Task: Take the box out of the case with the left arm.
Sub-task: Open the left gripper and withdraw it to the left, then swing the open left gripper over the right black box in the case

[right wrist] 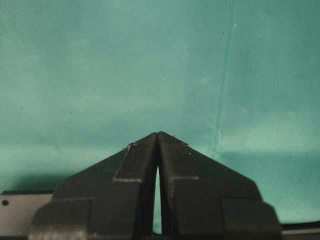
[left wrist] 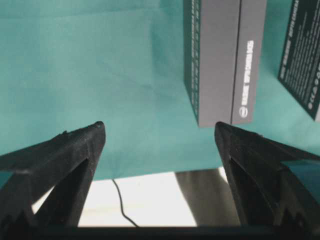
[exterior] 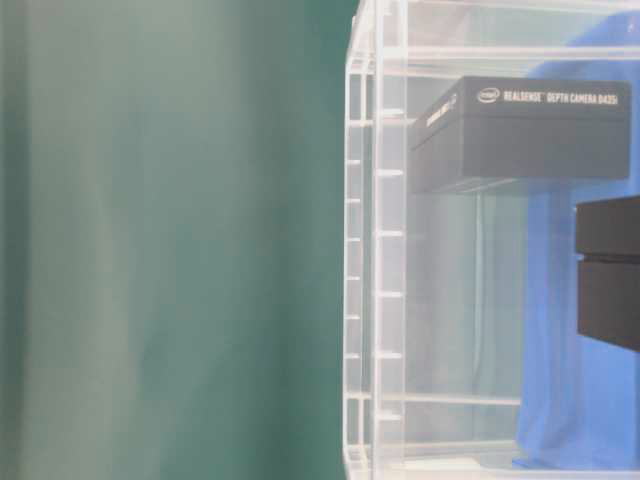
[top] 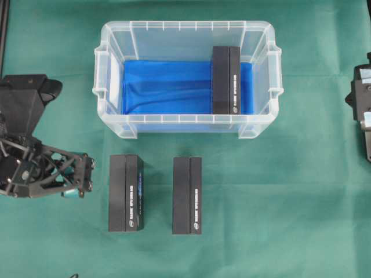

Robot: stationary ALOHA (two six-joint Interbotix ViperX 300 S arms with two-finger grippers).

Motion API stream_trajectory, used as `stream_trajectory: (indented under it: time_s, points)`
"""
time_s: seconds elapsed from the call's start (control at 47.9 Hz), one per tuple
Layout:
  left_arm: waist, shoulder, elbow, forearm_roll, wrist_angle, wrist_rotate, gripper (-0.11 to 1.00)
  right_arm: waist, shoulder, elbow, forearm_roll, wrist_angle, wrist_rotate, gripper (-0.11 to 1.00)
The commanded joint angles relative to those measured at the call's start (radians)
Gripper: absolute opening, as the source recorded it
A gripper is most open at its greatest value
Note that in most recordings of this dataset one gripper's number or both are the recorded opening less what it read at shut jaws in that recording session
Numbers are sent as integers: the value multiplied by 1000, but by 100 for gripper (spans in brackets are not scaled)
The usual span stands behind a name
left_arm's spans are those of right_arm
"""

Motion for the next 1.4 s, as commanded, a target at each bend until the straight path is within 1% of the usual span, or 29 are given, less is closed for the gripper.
stream_trajectory:
  time_s: [0.0,0.083,0.146,0.313,0.355,0.397,0.522,0.605,0.772,0.835,0.898,1.127,1.252,1.378]
  points:
    - [28,-26,-2,6,0,21,93,-2,6,-20,-6,-2,3,7]
    - [61,-40,11,6,14,69,92,-2,6,-20,-5,-3,3,7]
    - [107,-57,23,5,34,120,92,-2,6,-20,-5,-2,3,7]
    - [253,-110,63,2,40,250,92,-2,6,-20,-5,-3,6,7]
    - [290,-123,72,2,40,290,92,-2,6,-21,-5,-3,6,7]
    - [337,-137,83,2,44,344,92,-2,6,-21,-5,-2,6,7]
    - [448,-164,101,0,51,457,92,-2,8,-21,-5,-2,8,7]
    - [534,-173,106,-2,55,535,92,-2,6,-21,-5,-3,9,7]
    - [657,-169,101,-8,74,661,92,-2,8,-21,-2,-2,12,7]
    - [684,-167,100,-11,84,683,92,-2,8,-20,-2,-3,12,7]
    - [698,-166,98,-12,87,689,92,-2,6,-20,-2,-3,12,7]
    - [692,-147,81,-26,81,687,92,-3,8,-20,-5,-3,11,7]
    - [675,-91,31,-28,60,687,92,-9,8,-20,-5,-2,9,7]
    - [653,-5,-60,-28,44,689,92,-9,8,-20,-5,-3,9,7]
